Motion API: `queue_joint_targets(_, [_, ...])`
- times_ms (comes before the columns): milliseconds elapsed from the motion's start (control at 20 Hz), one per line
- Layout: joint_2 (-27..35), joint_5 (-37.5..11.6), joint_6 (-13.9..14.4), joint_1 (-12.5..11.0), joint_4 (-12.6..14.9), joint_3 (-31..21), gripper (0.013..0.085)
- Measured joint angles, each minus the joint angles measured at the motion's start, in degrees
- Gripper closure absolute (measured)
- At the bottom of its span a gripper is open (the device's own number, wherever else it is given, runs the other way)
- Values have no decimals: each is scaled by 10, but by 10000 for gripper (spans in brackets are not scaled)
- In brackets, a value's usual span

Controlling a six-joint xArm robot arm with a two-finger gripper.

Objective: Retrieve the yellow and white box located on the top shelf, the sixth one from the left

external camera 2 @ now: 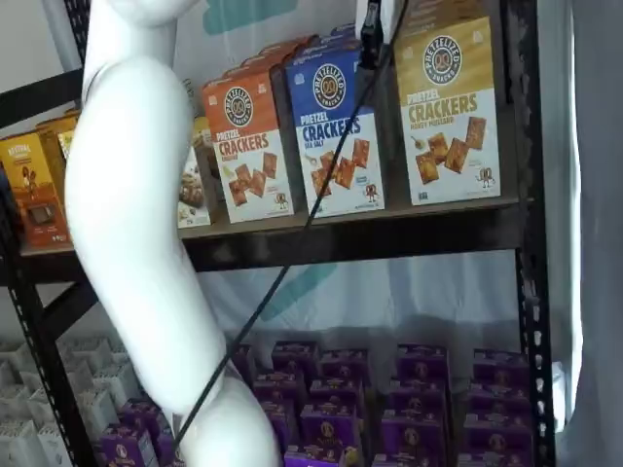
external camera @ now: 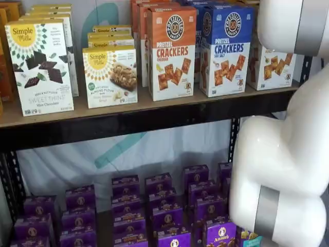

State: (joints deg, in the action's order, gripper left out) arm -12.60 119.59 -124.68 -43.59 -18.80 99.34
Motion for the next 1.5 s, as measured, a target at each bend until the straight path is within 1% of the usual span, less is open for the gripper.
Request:
queue_joint_targets(50, [-1, -1, -1, 4, 9, -1, 130])
queue_joint_targets(100, [-7, -9, -4, 20, 41, -10, 130])
queue_joint_targets(150, [-11, -14, -5, 24, 50, -17, 130])
queue_joint_targets(300, [-24, -29, -7, 27, 58, -41, 130])
queue_joint_targets(450, [-34, -41, -8, 22, 48, -57, 130])
queue_joint_targets(600, [-33, -38, -7, 11, 23, -54, 130])
queue_joint_targets(650, [-32, -36, -5, 6, 11, -51, 130])
queue_joint_targets(800, [-35, -43, 1, -14, -36, -51, 130])
queue_joint_targets(1000, [-46, -68, 12, -37, -104, -64, 130])
queue_joint_targets(1050, [-48, -74, 15, -41, -116, -66, 130])
queue_joint_targets(1200, [-49, -80, 23, -52, -148, -65, 130])
queue_joint_targets(1350, [-47, -85, 29, -61, -170, -61, 130])
queue_joint_targets(1500, [-50, -106, 30, -67, -189, -65, 130])
